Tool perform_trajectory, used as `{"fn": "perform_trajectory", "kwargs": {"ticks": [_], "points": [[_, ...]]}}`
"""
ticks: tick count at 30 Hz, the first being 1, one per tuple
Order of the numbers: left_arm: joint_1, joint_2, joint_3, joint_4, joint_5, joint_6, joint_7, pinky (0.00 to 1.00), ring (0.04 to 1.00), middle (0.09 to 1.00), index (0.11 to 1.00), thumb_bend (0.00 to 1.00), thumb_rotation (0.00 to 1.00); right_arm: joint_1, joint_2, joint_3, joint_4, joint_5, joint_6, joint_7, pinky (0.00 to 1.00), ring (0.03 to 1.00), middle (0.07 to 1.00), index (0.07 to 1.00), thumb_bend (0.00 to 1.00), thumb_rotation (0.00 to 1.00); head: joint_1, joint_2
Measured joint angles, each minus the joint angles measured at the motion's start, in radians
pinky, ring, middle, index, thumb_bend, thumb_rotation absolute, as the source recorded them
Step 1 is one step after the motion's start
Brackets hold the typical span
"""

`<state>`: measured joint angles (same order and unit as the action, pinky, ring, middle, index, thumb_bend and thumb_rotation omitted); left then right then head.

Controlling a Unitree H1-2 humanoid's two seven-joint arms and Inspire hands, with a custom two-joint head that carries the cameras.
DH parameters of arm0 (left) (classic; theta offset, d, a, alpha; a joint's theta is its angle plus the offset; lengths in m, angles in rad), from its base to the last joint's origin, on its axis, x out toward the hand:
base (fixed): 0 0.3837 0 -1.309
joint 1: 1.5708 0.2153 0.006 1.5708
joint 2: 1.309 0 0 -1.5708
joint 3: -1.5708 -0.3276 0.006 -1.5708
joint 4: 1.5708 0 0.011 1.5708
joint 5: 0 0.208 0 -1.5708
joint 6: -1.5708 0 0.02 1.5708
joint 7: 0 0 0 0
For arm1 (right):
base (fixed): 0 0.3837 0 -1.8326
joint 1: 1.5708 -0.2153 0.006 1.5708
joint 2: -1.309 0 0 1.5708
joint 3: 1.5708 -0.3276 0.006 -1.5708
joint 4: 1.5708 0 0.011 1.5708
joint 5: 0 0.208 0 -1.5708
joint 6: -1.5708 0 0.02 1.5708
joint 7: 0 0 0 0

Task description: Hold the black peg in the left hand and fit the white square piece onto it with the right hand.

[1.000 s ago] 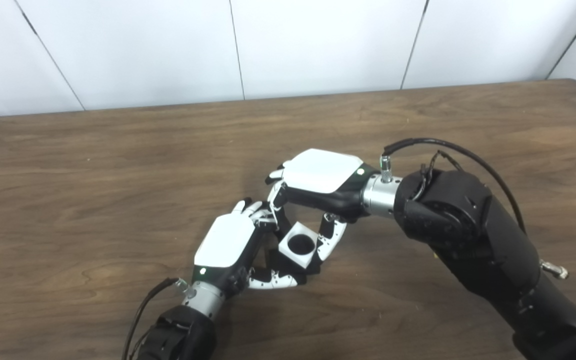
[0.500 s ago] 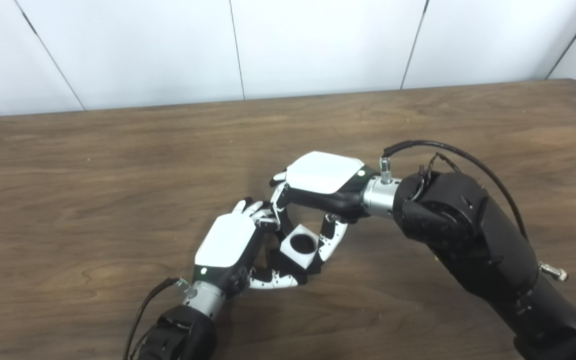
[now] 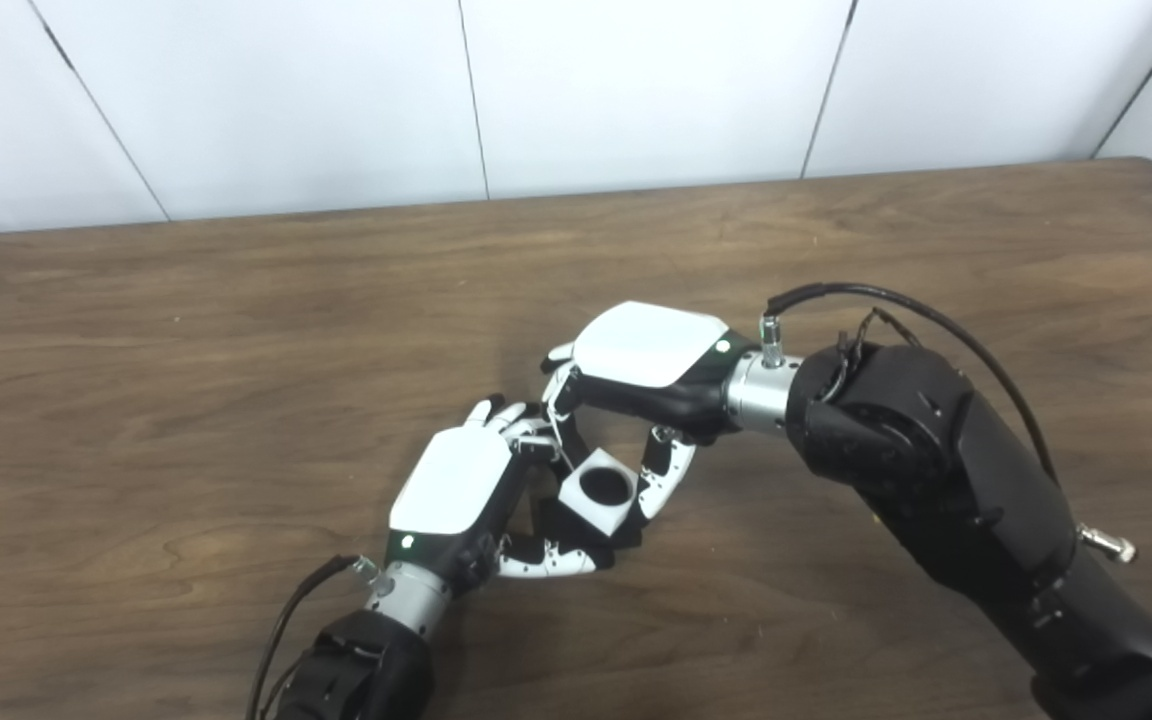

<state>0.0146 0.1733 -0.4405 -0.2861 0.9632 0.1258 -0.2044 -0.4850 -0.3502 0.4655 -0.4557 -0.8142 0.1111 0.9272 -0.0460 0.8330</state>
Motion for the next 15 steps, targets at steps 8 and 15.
{"fn": "perform_trajectory", "kwargs": {"ticks": [8, 15], "points": [[0.0, 0.0, 0.0, 0.0, 0.0, 0.0, 0.0, 1.0, 0.917, 0.811, 0.488, 0.52, 0.06, 0.0, -0.002, -0.013, 0.0, 0.003, 0.007, 0.006, 0.9, 0.933, 0.81, 0.548, 1.0, 0.24, -0.002, 0.002], [0.0, 0.0, 0.0, 0.0, 0.0, 0.0, 0.0, 1.0, 0.918, 0.811, 0.488, 0.52, 0.05, 0.0, -0.004, -0.027, -0.001, 0.004, 0.033, 0.019, 0.91, 0.939, 0.81, 0.525, 1.0, 0.21, -0.002, 0.005]]}}
